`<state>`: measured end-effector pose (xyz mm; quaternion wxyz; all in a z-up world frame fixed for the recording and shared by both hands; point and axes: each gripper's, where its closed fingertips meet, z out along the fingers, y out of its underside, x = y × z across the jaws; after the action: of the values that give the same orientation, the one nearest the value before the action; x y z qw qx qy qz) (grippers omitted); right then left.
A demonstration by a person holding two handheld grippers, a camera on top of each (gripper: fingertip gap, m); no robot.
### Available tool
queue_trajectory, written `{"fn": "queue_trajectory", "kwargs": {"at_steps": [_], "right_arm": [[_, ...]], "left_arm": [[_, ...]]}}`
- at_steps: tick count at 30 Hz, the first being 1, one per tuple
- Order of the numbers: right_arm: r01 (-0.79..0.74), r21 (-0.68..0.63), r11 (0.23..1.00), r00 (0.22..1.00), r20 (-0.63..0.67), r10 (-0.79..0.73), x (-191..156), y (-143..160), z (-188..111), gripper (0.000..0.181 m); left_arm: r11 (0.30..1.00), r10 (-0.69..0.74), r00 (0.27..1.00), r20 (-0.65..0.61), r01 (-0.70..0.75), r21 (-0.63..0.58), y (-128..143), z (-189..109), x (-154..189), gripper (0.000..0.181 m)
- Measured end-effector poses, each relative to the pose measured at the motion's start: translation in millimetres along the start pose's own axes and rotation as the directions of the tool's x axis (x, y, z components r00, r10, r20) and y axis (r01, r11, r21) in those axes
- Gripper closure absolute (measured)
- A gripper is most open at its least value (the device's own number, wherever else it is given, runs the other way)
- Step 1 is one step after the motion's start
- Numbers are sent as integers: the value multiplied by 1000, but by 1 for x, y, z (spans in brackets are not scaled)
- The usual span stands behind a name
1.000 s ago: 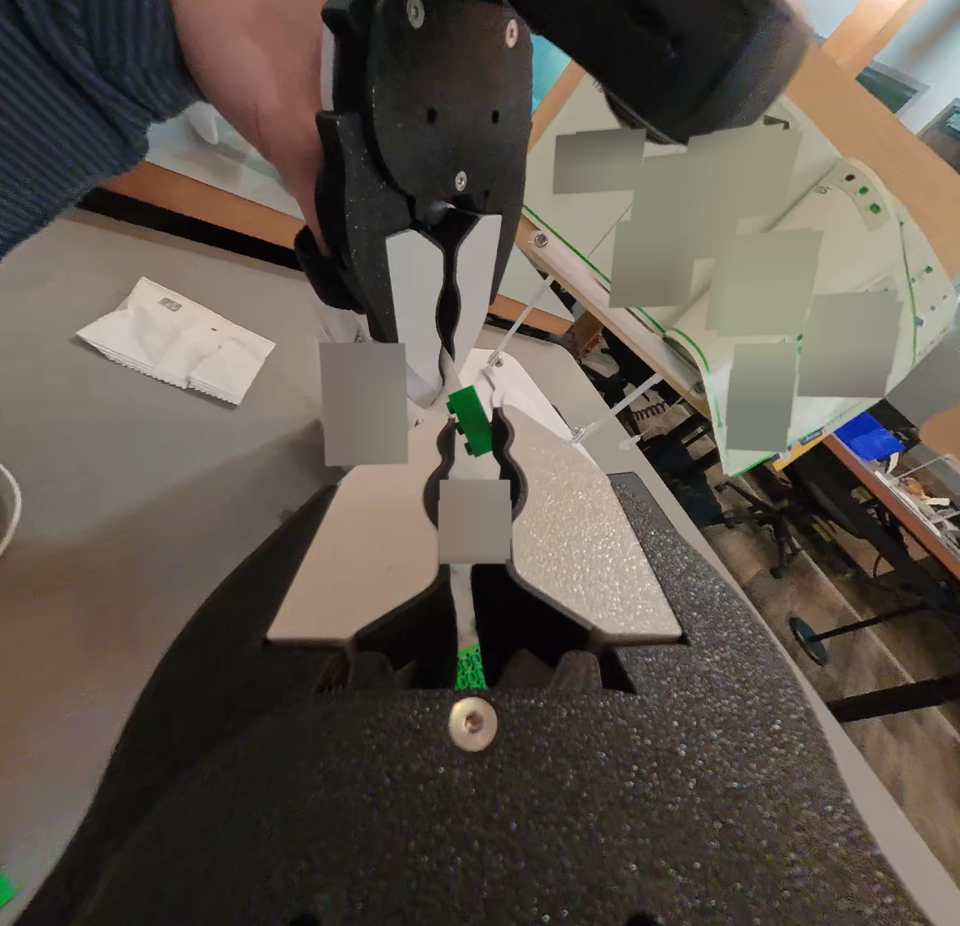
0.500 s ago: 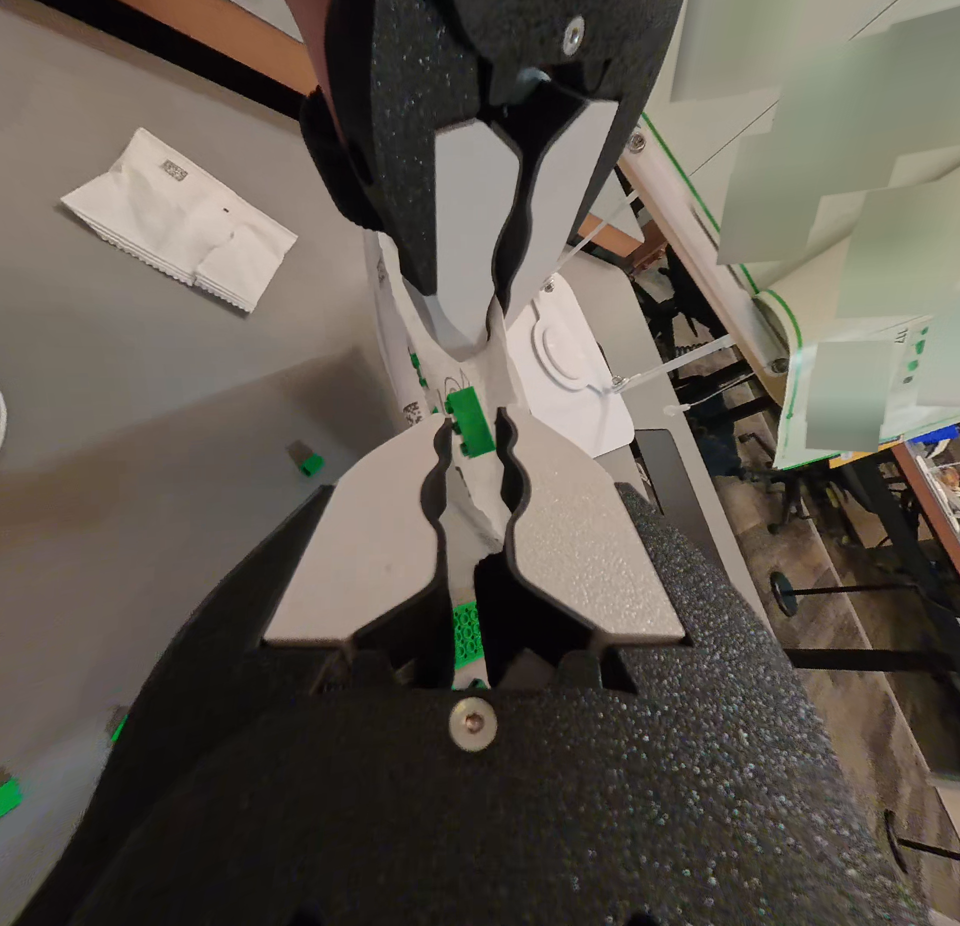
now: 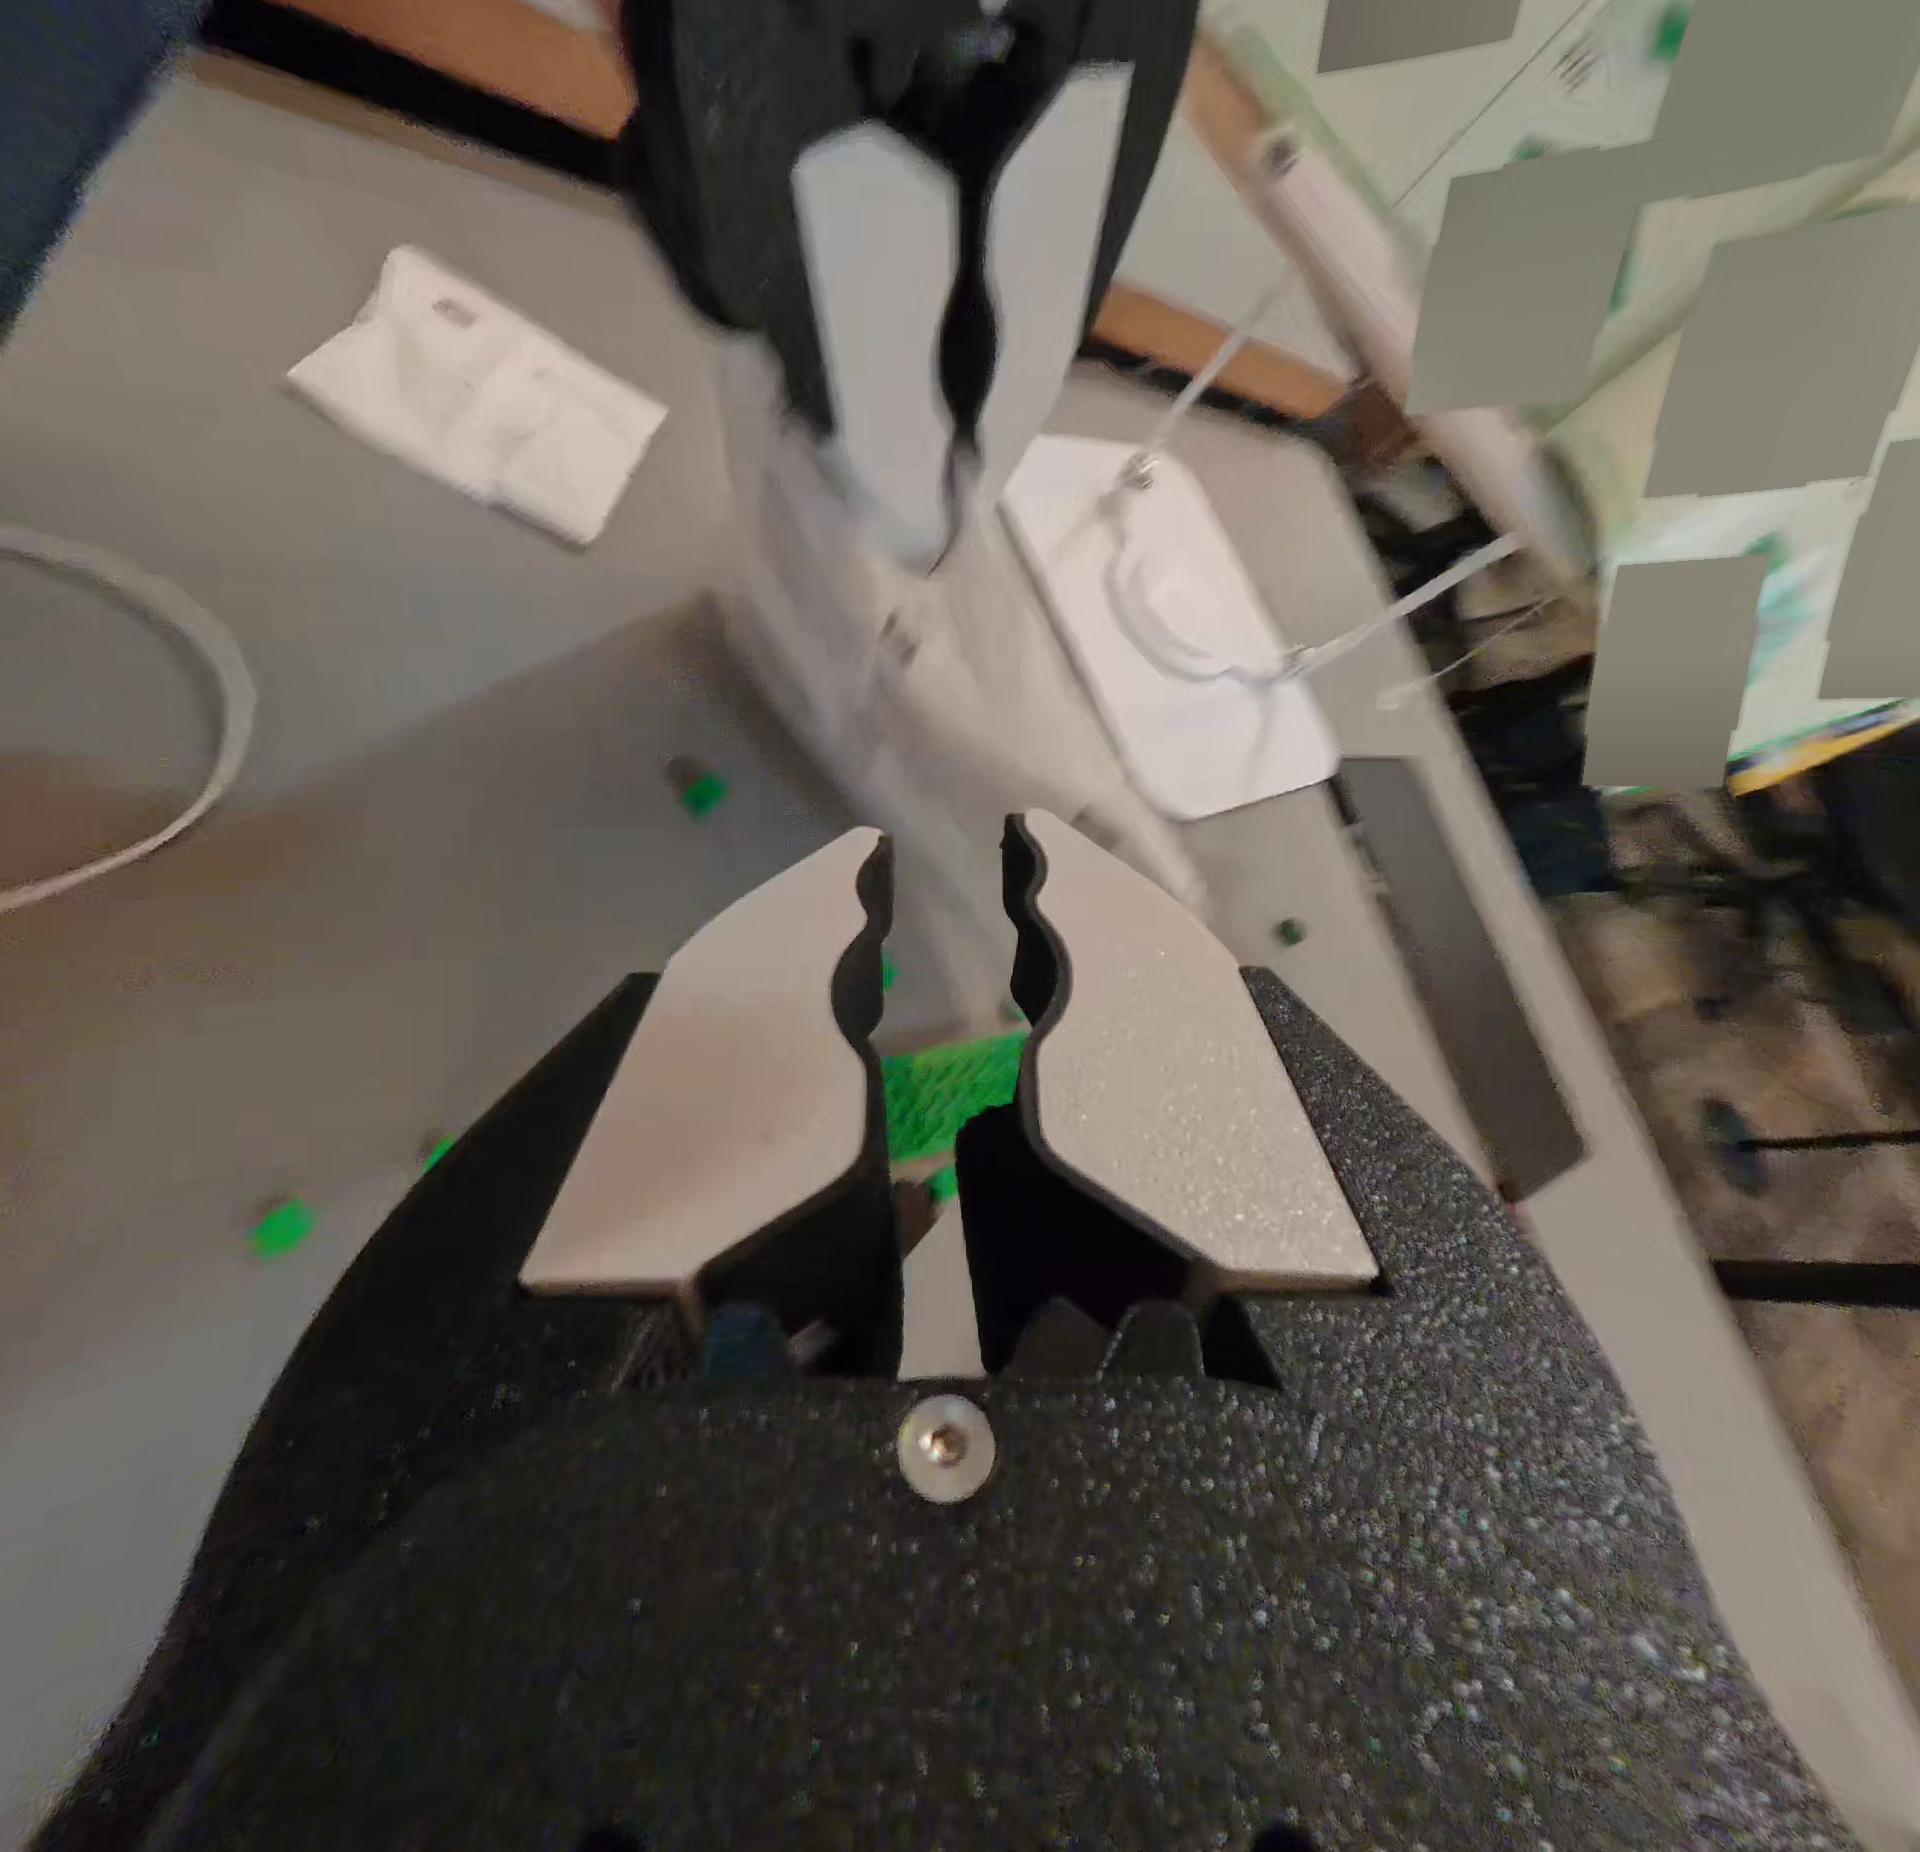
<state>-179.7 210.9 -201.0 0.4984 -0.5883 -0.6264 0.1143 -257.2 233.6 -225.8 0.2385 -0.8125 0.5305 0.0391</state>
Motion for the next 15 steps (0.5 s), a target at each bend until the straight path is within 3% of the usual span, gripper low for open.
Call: {"fn": "queue_trajectory", "kwargs": {"at_steps": [3,5,11,15], "right_arm": [[-74,-82,994,958,273,93,-40,42,-24,161],[-124,-134,983,919,359,165,-59,65,-31,161],[-71,-297,952,897,398,191,-109,101,-28,155],[-75,-396,915,933,297,205,-110,121,-26,152]], "left_arm": [[1000,-6,1000,1,6,14,0,-2,-1,181],[1000,-7,1000,2,7,19,0,-3,-2,181],[1000,2,1000,-9,-2,1,1,0,1,181],[1000,13,1000,-15,-13,5,0,0,3,181]]}}
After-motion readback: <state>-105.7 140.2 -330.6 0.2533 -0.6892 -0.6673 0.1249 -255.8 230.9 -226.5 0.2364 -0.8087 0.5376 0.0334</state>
